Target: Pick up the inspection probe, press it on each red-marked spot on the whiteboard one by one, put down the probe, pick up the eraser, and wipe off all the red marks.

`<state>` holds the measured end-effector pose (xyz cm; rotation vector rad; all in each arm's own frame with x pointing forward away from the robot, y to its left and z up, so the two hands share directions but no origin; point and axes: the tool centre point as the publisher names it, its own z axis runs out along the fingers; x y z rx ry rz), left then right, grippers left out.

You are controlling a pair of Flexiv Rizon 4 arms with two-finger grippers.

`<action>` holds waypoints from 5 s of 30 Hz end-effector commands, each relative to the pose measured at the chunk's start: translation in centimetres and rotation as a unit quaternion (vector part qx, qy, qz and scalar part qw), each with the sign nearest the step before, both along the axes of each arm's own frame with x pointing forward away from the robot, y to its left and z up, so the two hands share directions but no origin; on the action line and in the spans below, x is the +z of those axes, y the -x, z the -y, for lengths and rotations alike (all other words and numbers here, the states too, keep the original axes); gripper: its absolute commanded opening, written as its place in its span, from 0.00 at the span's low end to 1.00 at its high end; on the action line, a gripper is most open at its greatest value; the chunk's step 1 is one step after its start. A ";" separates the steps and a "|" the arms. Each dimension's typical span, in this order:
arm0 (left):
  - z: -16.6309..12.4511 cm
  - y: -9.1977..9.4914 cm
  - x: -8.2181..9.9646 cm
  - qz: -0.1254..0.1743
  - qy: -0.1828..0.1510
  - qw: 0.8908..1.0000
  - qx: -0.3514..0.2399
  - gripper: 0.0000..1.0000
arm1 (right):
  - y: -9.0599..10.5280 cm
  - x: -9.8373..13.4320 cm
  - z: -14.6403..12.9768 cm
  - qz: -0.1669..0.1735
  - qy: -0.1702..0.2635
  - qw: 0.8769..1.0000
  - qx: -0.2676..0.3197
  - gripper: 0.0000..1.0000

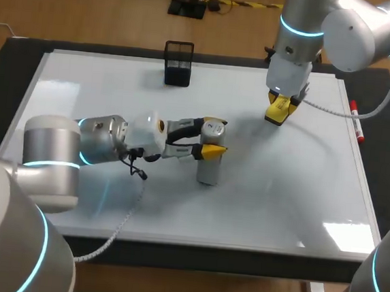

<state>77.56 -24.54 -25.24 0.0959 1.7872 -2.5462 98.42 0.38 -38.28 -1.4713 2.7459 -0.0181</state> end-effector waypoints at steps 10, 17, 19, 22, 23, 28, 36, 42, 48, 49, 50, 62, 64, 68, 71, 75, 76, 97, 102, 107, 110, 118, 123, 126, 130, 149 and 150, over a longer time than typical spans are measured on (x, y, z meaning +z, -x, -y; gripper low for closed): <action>0.5 -0.8 -1.3 -0.003 -0.005 1.000 -0.002 0.00 | 0.0 0.1 0.1 0.000 0.001 1.000 0.001 0.00; 0.1 -0.6 -1.4 0.000 -0.021 1.000 -0.002 0.00 | 0.0 0.1 0.1 0.000 0.001 1.000 0.001 0.00; 0.0 -0.6 -1.4 0.003 -0.026 1.000 -0.004 0.00 | 0.0 0.1 0.1 0.000 0.001 1.000 0.001 0.00; -0.1 -0.6 -1.5 0.007 -0.040 0.999 -0.007 0.00 | 0.0 0.1 0.1 0.000 0.001 1.000 0.001 0.00; -0.1 -0.6 -1.5 0.006 -0.040 0.999 -0.007 0.00 | 0.0 0.1 0.1 0.000 0.001 1.000 0.001 0.00; -0.1 -0.5 -1.4 0.007 -0.049 0.999 -0.014 0.00 | 0.0 0.1 0.1 0.000 0.001 1.000 0.001 0.00; 0.2 -0.6 -1.3 0.011 -0.059 0.998 -0.023 0.00 | 0.0 0.1 0.1 0.000 0.001 1.000 0.001 0.00; 0.2 -0.6 -1.2 0.012 -0.060 0.998 -0.025 0.00 | 0.0 0.1 0.1 0.000 0.001 1.000 0.001 0.00; -0.1 -0.4 -0.3 0.012 -0.051 0.998 -0.022 0.00 | 0.0 0.1 0.1 0.000 0.001 1.000 0.001 0.00; -0.2 -0.3 0.0 0.014 -0.051 0.998 -0.021 0.00 | 0.0 0.1 0.1 0.000 0.001 1.000 0.001 0.00; -0.3 -0.3 0.4 0.016 -0.050 0.998 -0.020 0.00 | 0.0 0.1 0.1 0.000 0.001 1.000 0.001 0.00; -4.9 -2.2 4.2 0.013 -0.030 0.999 0.012 0.00 | 0.0 0.1 0.1 0.000 0.001 1.000 0.001 0.00; -6.1 -2.7 4.9 0.015 -0.029 0.999 0.023 0.00 | 0.0 0.1 0.1 0.000 0.001 1.000 0.001 0.00; -8.4 -3.8 5.8 0.017 -0.029 0.999 0.042 0.00 | 0.0 0.1 0.1 0.000 0.001 1.000 0.001 0.00; -10.5 -5.0 6.2 0.016 -0.028 0.998 0.058 0.00 | 0.0 0.1 0.1 0.000 0.001 1.000 0.001 0.00; -13.1 -5.9 6.9 0.022 -0.027 0.996 0.087 0.00 | 0.0 0.1 0.1 0.000 0.001 1.000 0.001 0.00; -13.8 -6.1 7.0 0.022 -0.024 0.995 0.092 0.00 | 0.0 0.1 0.1 0.000 0.001 1.000 0.001 0.00; -24.6 -8.2 6.8 0.023 -0.017 0.981 0.193 0.00 | 0.0 0.1 0.1 0.000 0.001 1.000 0.001 0.00; -24.9 -8.1 6.7 0.023 -0.016 0.981 0.194 0.00 | 0.0 0.1 0.1 0.000 0.001 1.000 0.001 0.00; -24.9 -8.1 6.7 0.023 -0.016 0.981 0.194 0.00 | 0.0 0.1 0.1 0.000 0.001 1.000 0.001 0.00; -24.9 -8.1 6.7 0.023 -0.016 0.981 0.194 0.00 | 0.0 0.1 0.1 0.000 0.001 1.000 0.001 0.00; -24.9 -8.1 6.7 0.023 -0.016 0.981 0.194 0.00 | 1.8 1.1 -3.1 0.013 0.017 0.999 0.039 0.00; -24.9 -8.1 6.7 0.023 -0.016 0.981 0.194 0.00 | 4.4 1.4 -5.9 0.018 0.023 0.998 0.060 0.00; -24.9 -8.1 6.7 0.023 -0.016 0.981 0.194 0.00 | 6.4 1.4 -8.0 0.015 0.029 0.996 0.085 0.00; -24.9 -8.1 6.7 0.023 -0.016 0.981 0.194 0.00 | 9.2 1.5 -10.7 0.016 0.025 0.993 0.116 0.00; -24.9 -8.1 6.7 0.023 -0.016 0.981 0.194 0.00 | 16.8 0.6 -19.1 0.023 0.026 0.980 0.196 0.00; -24.9 -8.1 6.7 0.023 -0.016 0.981 0.194 0.00 | 17.1 0.5 -19.4 0.021 0.022 0.979 0.202 0.00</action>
